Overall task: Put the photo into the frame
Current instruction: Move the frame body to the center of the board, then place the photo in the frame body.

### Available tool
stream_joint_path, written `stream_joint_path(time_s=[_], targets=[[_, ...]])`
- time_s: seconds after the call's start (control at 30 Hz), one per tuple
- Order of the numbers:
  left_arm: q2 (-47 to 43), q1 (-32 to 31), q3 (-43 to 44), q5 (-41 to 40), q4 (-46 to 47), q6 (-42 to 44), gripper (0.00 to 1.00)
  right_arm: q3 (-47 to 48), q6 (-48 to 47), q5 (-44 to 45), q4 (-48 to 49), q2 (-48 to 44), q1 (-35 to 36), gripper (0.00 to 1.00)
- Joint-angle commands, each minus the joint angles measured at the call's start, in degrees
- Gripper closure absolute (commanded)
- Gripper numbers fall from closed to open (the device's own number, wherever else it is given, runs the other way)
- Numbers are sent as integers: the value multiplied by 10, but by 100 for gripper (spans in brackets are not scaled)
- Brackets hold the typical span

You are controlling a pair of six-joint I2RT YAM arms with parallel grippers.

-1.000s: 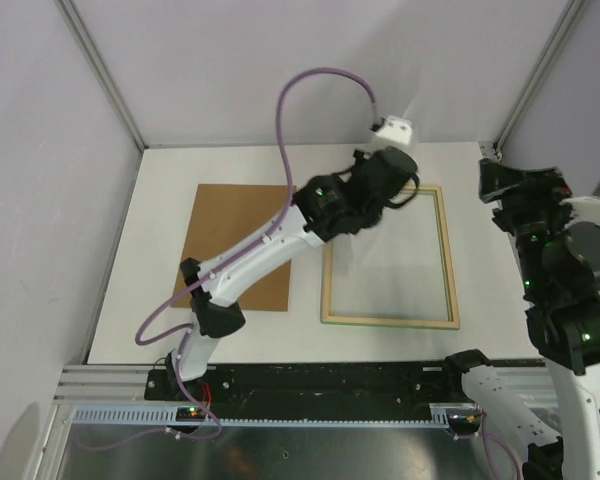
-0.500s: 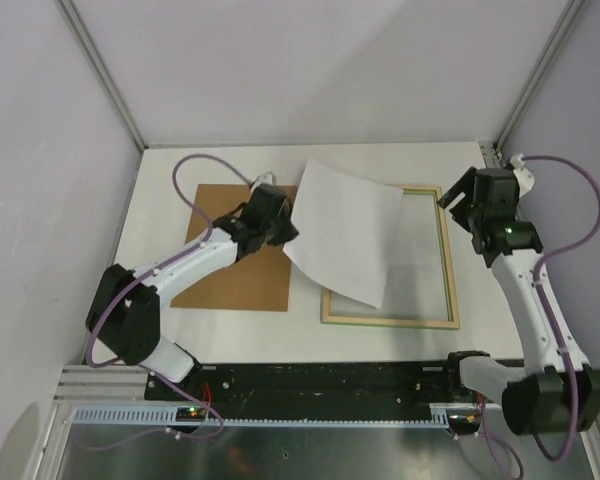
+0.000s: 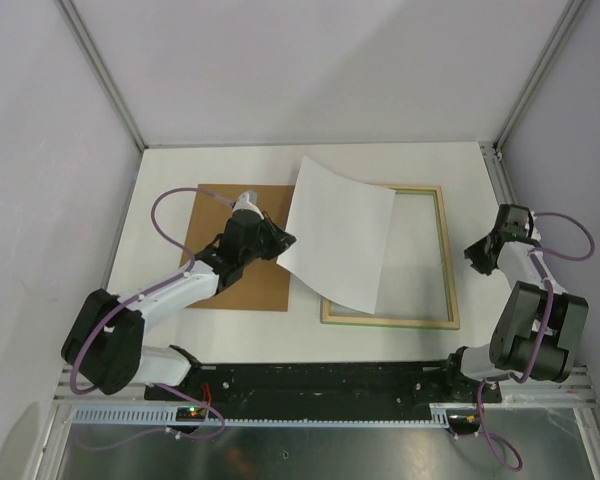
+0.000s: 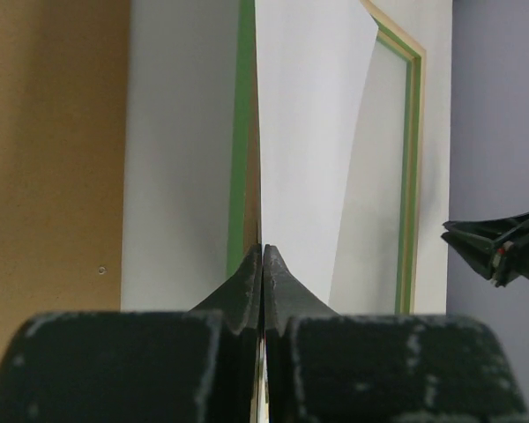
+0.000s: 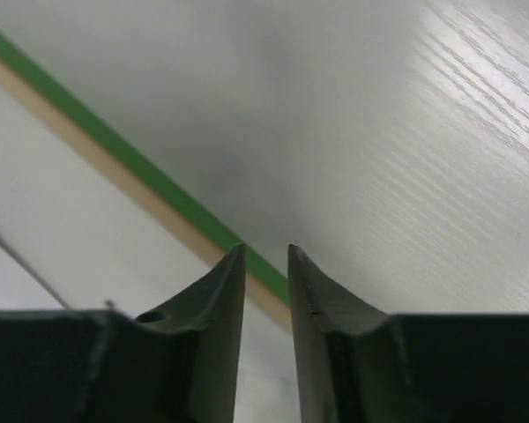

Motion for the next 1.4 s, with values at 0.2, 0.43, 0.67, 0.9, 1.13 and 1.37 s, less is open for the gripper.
stream_joint_path(time_s=[0.2,0.43,0.67,0.9,1.13,1.37], targets=[[-26,0,-38,6,97,-21,100,-71,47,-22,80,32,-11,88],[-51,-18,-70,-4,108,-38,100,-117,68,-44,105,25,31,91],[-62,-33,-92,-12,112,-40,100,-134,113,-58,123,10,96,91],[-49,-33,-98,-11,126,-35,100,-134,140,-64,143,18,152,91],[-5,-36,-86,26,176,-9,100,-135,131,-83,165,29,169,88],[35,-47,-76,53,190,-6,100,-134,114,-100,176,42,167,87]])
